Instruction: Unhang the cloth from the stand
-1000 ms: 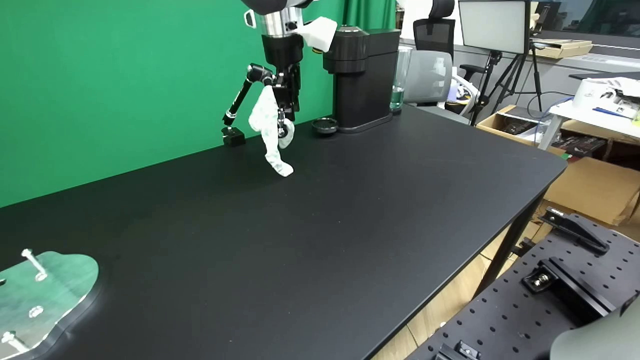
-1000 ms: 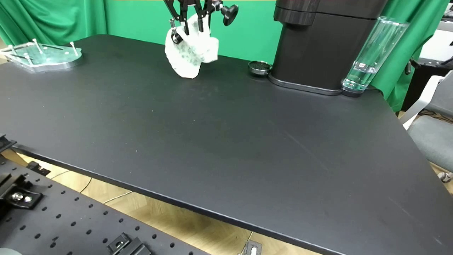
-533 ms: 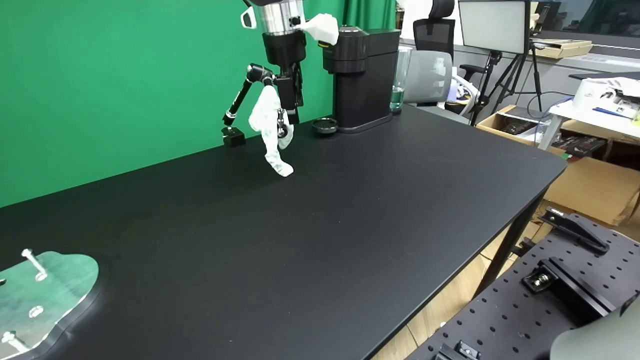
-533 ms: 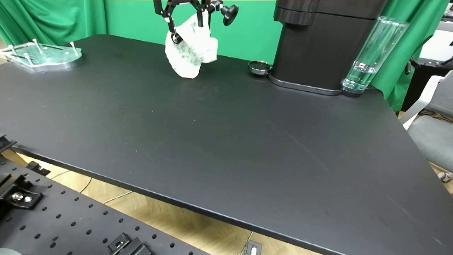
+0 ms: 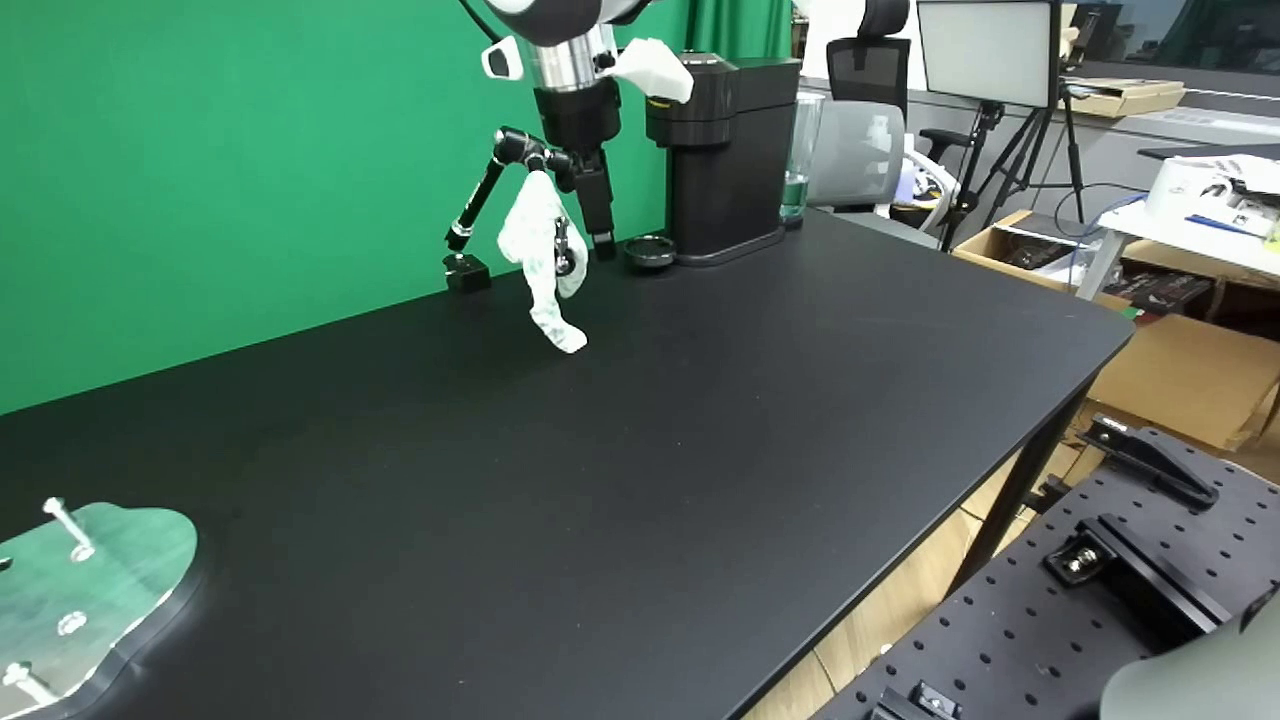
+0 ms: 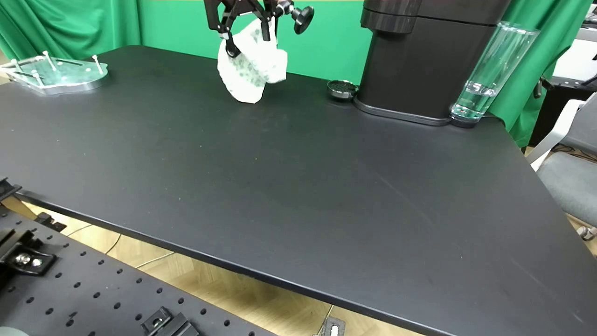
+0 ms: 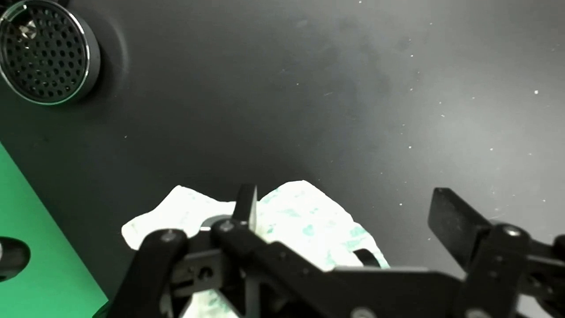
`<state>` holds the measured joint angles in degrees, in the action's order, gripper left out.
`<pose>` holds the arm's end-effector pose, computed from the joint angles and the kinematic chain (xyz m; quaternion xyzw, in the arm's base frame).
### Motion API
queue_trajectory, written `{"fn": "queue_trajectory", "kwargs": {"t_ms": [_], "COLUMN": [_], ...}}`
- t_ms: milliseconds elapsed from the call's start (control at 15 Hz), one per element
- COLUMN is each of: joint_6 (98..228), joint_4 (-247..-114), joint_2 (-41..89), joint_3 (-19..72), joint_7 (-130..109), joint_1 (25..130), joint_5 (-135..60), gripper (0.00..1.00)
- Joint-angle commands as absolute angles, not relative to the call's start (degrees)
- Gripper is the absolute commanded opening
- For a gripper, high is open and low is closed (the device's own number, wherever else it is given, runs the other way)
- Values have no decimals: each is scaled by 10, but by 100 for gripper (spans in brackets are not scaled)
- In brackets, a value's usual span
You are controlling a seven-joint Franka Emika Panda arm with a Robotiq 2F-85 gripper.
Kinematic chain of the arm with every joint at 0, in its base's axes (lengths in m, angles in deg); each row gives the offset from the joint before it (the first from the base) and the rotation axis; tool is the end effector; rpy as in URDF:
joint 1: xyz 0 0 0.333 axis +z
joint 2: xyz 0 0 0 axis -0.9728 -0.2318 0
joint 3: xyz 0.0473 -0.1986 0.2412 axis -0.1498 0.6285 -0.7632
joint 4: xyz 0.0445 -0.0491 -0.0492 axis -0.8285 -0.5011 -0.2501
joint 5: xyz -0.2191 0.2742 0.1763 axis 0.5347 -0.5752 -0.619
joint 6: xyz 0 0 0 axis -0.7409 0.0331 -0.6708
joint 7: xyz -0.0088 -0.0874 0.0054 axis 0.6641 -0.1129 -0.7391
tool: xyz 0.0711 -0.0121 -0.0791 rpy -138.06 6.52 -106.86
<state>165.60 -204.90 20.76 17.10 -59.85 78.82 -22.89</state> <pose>0.5934 0.0780 0.2788 0.8404 0.5349 -0.0188 0.0850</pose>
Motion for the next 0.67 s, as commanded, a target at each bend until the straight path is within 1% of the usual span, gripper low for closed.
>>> {"fn": "queue_trajectory", "kwargs": {"t_ms": [0,200,267,333,400,467,600], "joint_6": [1722,1765,1776,1781,1787,1794,1805], "joint_4": [-2063,-2064,-2064,-2065,-2067,-2068,-2069], "joint_2": [207,199,195,193,192,191,188], "joint_3": [178,179,181,181,182,183,183], "joint_7": [-581,-559,-552,-550,-547,-544,-537], "joint_1": [790,789,789,788,788,787,787], "joint_5": [-204,-217,-218,-217,-218,-219,-218], "gripper": [100,100,75,75,69,60,45]}}
